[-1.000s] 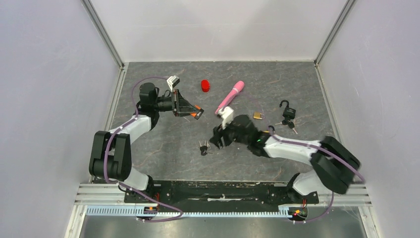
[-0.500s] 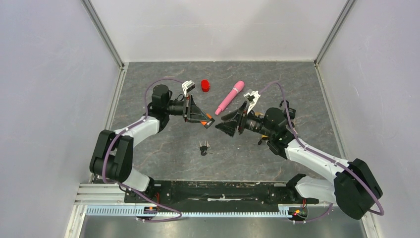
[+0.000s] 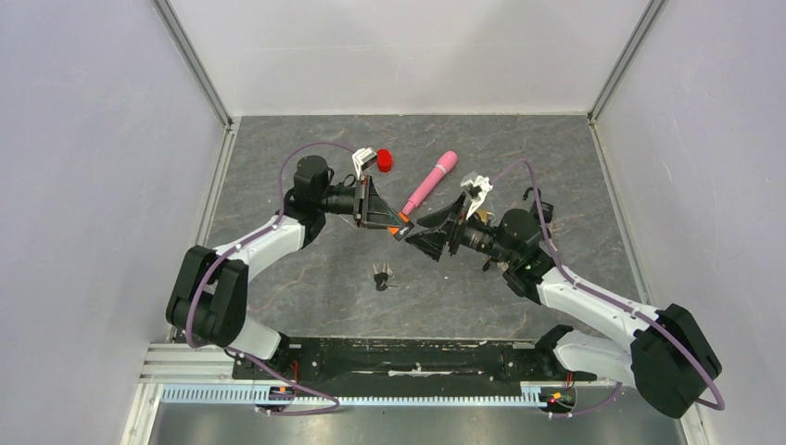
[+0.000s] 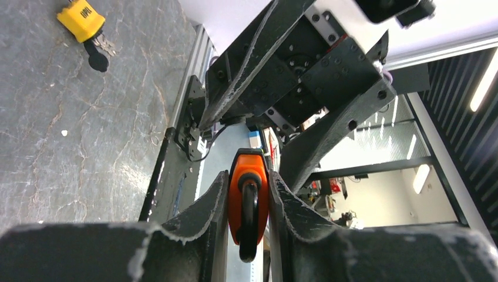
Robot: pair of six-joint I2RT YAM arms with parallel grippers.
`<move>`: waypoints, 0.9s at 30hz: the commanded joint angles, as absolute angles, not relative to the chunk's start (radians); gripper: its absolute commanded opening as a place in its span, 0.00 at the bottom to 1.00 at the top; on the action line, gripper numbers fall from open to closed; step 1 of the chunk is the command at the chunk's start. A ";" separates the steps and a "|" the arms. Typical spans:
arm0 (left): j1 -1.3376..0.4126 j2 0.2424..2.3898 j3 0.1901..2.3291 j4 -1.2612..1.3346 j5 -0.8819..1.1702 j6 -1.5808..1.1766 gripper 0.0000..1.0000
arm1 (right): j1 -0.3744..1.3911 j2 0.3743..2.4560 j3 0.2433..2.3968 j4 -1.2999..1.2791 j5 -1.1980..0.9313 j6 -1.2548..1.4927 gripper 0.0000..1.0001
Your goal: Unlock with the key
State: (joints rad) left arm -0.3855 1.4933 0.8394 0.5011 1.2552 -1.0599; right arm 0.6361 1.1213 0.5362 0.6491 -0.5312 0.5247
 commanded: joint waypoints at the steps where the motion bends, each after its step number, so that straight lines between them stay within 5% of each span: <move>1: -0.387 1.447 0.890 0.475 1.201 -1.108 0.02 | 0.675 1.051 0.486 0.625 -0.372 0.295 0.72; 10: -0.405 1.444 0.893 0.447 1.177 -1.125 0.02 | 0.847 0.978 0.319 0.879 -0.090 -0.085 0.73; 27: -0.436 1.437 0.910 0.427 1.163 -1.124 0.02 | 0.966 1.134 0.353 1.094 0.026 -0.187 0.76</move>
State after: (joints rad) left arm -0.4259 1.4780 0.8604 0.4107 1.1549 -1.0885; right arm 0.9459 1.1160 0.3126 1.0096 -0.0273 -0.1429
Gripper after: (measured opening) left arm 0.309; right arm 0.770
